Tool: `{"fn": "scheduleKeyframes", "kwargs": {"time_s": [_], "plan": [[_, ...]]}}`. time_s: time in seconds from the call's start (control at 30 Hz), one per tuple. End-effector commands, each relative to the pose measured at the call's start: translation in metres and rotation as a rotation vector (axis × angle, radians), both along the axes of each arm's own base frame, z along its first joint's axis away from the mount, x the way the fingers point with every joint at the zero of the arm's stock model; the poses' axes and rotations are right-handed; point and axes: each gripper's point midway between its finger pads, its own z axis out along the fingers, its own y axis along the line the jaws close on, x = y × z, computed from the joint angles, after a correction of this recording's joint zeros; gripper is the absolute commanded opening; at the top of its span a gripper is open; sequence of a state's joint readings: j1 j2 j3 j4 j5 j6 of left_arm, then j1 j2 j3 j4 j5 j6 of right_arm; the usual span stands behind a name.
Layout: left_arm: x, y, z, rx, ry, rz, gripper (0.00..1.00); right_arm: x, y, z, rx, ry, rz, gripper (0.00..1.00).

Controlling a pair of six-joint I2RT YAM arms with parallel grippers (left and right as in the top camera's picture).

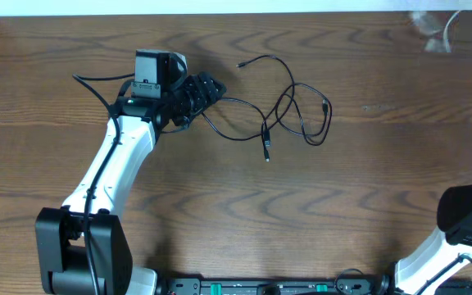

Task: Untangle cables
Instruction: 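Carry the white cable with the right gripper to the table's right edge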

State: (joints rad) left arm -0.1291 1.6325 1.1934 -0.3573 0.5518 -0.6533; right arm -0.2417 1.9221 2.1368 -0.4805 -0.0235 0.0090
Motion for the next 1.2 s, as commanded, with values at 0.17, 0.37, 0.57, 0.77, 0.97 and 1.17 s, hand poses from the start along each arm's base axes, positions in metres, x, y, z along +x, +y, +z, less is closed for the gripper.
{"fn": "scheduleKeyframes", "kwargs": {"time_s": [0.17, 0.37, 0.57, 0.77, 0.97, 1.17], "plan": [[0.001, -0.002, 0.004, -0.004, -0.013, -0.018, 0.79, 0.012, -0.143, -0.044, -0.096, -0.034, -0.382, 0.01], [0.001, -0.002, 0.004, -0.003, -0.013, -0.018, 0.79, 0.041, -0.159, -0.146, 0.005, 0.104, -0.226, 0.01], [0.002, 0.001, 0.002, 0.017, -0.015, -0.001, 0.79, 0.049, -0.137, -0.217, 0.095, 0.256, -0.129, 0.63], [0.001, 0.001, 0.001, 0.04, -0.034, -0.033, 0.79, 0.039, -0.107, -0.225, 0.226, 0.323, -0.065, 0.99], [0.001, -0.002, 0.001, 0.07, -0.069, -0.083, 0.79, 0.009, -0.033, -0.184, 0.352, 0.402, 0.12, 0.99], [-0.008, -0.024, 0.001, 0.094, -0.1, -0.174, 0.79, -0.006, -0.002, -0.132, 0.292, 0.362, 0.134, 0.99]]}}
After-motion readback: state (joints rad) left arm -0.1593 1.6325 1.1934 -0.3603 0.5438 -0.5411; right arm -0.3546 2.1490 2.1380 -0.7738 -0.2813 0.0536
